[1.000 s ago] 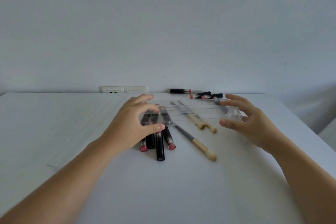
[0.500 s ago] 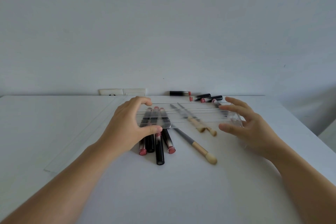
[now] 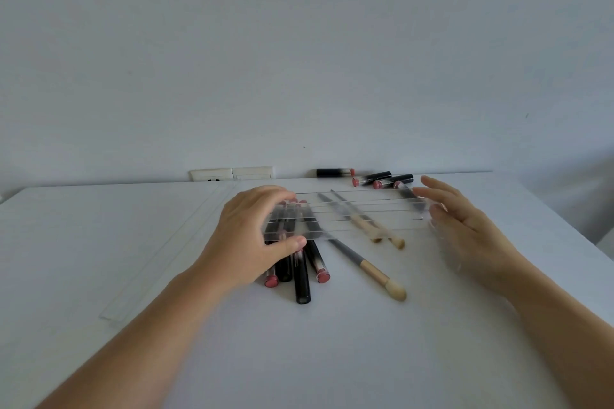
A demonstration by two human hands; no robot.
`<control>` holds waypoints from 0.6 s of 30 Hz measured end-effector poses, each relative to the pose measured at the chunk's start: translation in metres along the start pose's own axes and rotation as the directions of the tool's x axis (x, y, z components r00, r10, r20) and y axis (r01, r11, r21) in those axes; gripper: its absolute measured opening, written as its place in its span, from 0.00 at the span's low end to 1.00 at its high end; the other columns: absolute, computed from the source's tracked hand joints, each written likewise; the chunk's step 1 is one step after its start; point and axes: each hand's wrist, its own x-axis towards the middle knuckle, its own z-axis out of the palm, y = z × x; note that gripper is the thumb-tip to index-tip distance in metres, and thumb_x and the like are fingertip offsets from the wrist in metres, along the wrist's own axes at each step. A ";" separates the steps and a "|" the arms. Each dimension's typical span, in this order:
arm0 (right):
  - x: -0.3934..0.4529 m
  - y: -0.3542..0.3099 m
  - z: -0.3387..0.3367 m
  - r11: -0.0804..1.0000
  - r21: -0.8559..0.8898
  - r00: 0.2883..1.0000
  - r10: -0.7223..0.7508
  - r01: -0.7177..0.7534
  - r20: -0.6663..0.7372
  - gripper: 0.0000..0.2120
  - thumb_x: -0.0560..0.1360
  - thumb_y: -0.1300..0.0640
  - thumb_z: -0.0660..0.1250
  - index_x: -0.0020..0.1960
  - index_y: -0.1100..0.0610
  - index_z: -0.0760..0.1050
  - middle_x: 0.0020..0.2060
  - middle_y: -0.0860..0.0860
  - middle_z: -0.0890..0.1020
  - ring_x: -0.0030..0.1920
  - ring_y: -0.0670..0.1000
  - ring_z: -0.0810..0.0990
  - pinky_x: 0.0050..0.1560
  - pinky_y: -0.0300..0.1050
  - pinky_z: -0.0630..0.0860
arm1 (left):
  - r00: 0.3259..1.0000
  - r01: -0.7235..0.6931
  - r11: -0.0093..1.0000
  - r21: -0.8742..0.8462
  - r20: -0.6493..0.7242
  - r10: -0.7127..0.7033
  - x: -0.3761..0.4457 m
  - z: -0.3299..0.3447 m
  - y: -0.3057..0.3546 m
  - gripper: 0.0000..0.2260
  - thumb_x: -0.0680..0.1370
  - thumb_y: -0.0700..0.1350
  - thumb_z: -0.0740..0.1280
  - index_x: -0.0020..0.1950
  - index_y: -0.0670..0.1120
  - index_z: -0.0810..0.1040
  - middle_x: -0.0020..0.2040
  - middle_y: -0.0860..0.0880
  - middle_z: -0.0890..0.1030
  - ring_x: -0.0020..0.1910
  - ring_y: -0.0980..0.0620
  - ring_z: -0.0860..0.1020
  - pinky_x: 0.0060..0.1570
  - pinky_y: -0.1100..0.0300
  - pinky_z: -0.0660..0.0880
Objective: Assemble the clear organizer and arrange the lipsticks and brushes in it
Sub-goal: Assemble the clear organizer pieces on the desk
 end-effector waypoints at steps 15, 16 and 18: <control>-0.002 -0.009 0.004 0.999 -0.033 0.995 0.011 -0.014 -0.104 0.22 0.80 0.69 0.58 0.55 0.42 0.78 0.69 0.37 0.72 0.61 0.30 0.71 0.61 0.28 0.65 | 0.906 0.398 0.831 -0.388 0.027 -0.422 -0.009 0.005 -0.018 0.17 0.81 0.52 0.57 0.70 0.63 0.70 0.61 0.73 0.71 0.55 0.83 0.66 0.55 0.75 0.60; -0.002 -0.008 0.004 1.000 -0.017 0.994 0.024 -0.026 -0.109 0.23 0.81 0.68 0.58 0.55 0.40 0.78 0.69 0.36 0.72 0.64 0.35 0.72 0.63 0.34 0.67 | 0.909 0.397 0.833 -0.386 0.038 -0.415 -0.010 0.004 -0.018 0.19 0.80 0.54 0.56 0.71 0.63 0.69 0.60 0.73 0.71 0.54 0.85 0.66 0.55 0.75 0.60; -0.003 -0.008 0.003 0.999 0.012 0.993 0.051 -0.050 -0.110 0.24 0.81 0.67 0.58 0.56 0.37 0.77 0.68 0.32 0.71 0.64 0.43 0.74 0.57 0.43 0.72 | 0.914 0.396 0.838 -0.374 0.070 -0.400 -0.013 0.002 -0.019 0.20 0.81 0.54 0.56 0.74 0.63 0.67 0.62 0.68 0.74 0.55 0.81 0.69 0.55 0.77 0.59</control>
